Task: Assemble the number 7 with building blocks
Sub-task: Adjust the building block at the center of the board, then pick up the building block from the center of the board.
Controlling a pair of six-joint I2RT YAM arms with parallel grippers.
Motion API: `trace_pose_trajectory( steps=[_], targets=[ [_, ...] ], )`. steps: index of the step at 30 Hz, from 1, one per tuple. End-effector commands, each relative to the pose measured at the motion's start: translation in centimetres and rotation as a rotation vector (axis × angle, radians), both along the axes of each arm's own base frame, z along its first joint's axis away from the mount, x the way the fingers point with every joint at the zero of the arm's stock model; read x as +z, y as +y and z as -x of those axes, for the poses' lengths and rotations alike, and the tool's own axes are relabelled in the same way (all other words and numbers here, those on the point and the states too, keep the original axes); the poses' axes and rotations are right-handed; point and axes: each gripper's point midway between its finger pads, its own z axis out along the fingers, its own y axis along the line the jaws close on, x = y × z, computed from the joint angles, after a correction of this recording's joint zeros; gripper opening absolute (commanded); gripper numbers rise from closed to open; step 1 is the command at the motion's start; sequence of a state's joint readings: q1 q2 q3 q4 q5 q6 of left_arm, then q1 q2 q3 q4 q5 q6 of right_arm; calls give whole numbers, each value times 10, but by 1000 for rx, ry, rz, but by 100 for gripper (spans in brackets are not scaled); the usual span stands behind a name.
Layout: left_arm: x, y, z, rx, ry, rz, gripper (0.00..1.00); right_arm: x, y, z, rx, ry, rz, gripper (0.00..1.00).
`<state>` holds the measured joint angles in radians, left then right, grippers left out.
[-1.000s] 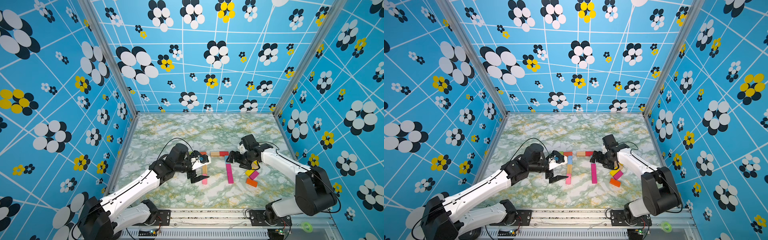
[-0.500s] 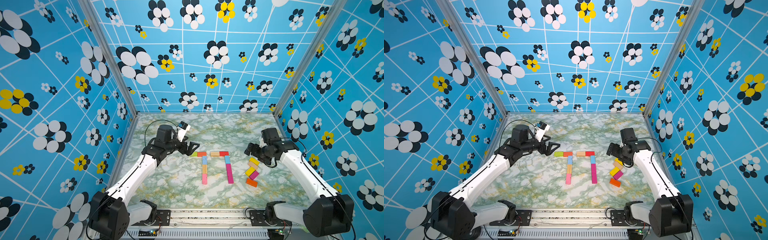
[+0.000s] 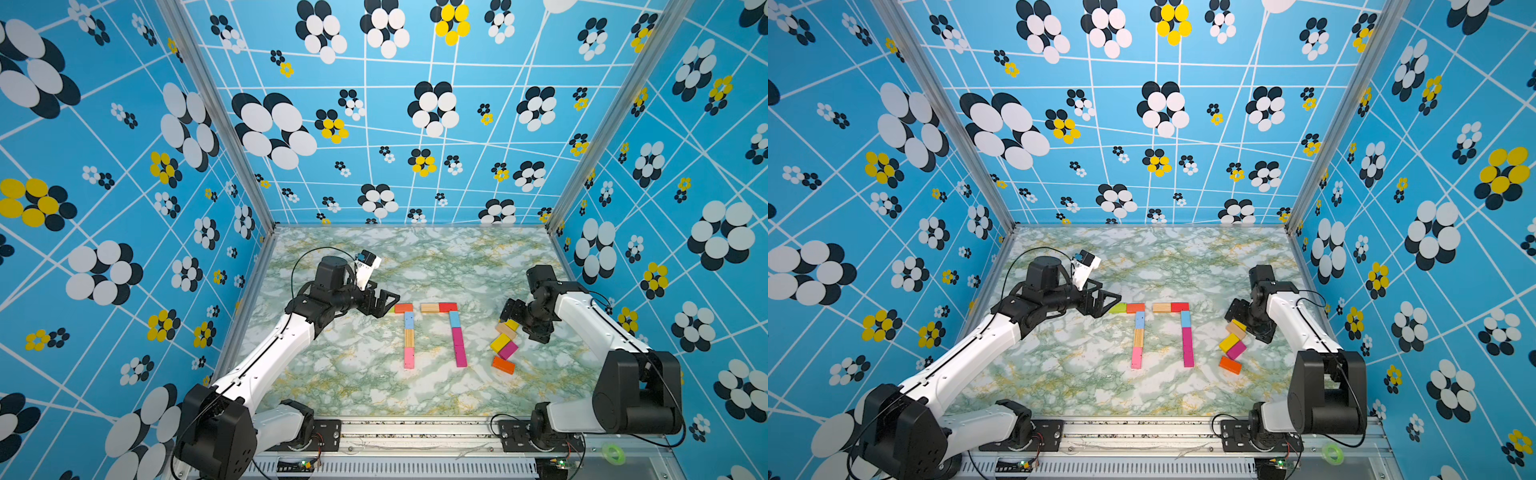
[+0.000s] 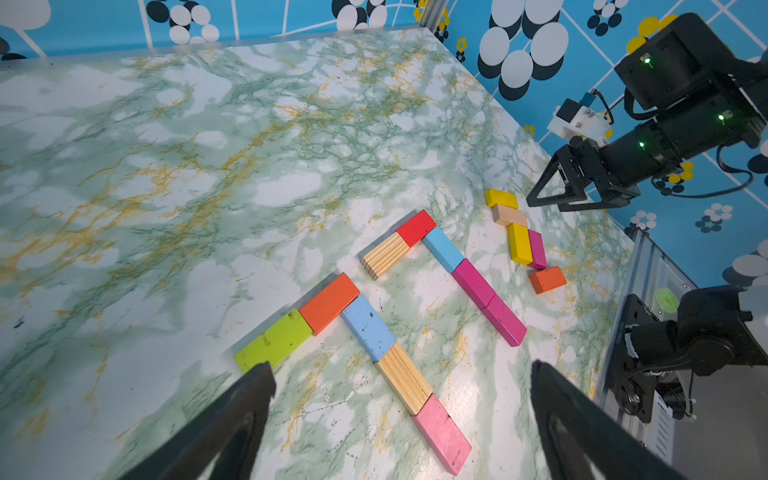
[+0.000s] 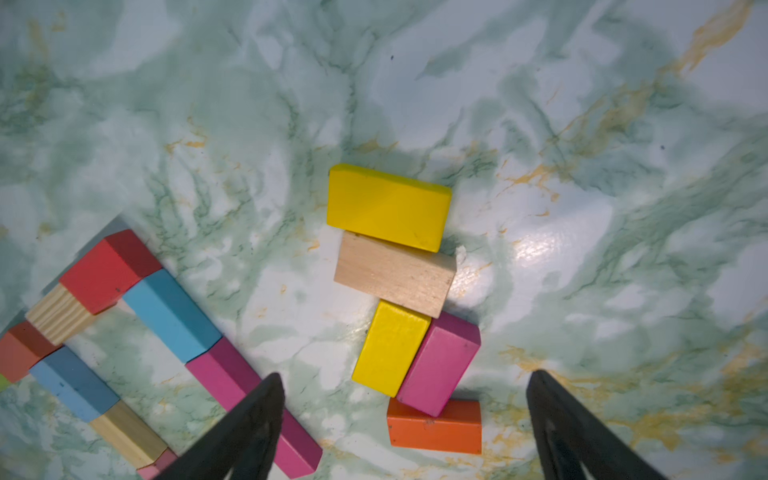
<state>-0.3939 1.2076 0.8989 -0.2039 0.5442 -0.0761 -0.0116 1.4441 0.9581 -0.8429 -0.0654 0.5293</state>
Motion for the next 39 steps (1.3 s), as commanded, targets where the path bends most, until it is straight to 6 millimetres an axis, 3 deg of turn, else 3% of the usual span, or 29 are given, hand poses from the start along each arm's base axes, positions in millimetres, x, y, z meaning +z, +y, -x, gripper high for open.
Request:
trace_pose_trajectory(
  steps=[1, 13, 27, 35, 39],
  targets=[
    [5, -1, 9, -21, -74, -86, 99, -13, 0, -11, -41, 4, -25, 93],
    [6, -7, 19, -51, -122, -129, 99, -33, -3, -44, -49, 52, -13, 90],
    [7, -8, 22, -63, -151, -136, 99, -56, -11, -47, -81, 82, 25, 84],
    [7, -8, 23, -68, -156, -137, 99, -65, -15, -48, -60, 103, 56, 76],
    [6, -8, 23, -68, -154, -138, 99, -63, -15, -50, -43, 102, 57, 66]
  ],
)
